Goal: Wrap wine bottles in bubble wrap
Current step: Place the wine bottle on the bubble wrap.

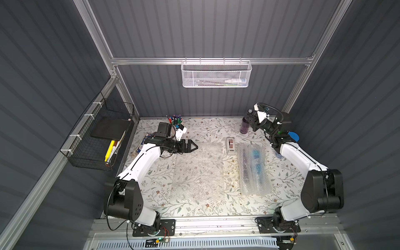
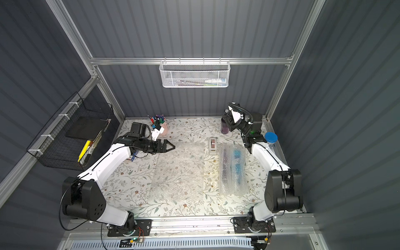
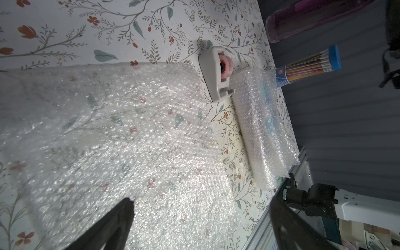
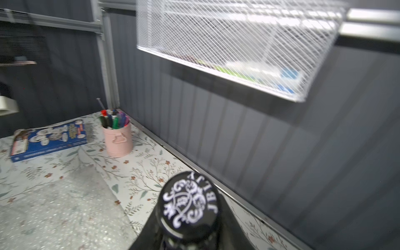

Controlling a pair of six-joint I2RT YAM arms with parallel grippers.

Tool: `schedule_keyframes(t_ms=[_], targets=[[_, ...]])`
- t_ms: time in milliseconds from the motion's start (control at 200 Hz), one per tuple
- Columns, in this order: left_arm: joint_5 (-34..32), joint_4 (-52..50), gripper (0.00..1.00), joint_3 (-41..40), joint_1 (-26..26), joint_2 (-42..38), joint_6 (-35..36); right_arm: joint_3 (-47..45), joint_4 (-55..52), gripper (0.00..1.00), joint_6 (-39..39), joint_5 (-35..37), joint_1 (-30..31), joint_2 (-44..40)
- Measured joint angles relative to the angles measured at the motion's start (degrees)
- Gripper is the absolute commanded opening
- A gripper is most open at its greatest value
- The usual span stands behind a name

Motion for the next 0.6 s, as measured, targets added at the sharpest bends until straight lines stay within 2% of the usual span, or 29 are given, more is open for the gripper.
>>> schedule_keyframes(t_ms=[280,475,600], targets=[[0.07,-3.1,0.99,0.0,2.49,-2.62,0.33,-5.35,-12.24,0.04,-3.1,-1.01,16.02,-11.43],[0.28,-3.8,0.99,-0.24,4.37,-4.44,0.33,-10.97,-19.56,0.03,-3.78,1.64,26.12,-13.05],[0.7,-4.04,1.0,-1.31,4.96,-4.57,0.35,-13.62,-23.06,0.03,-3.89,3.87,30.21,-13.05]])
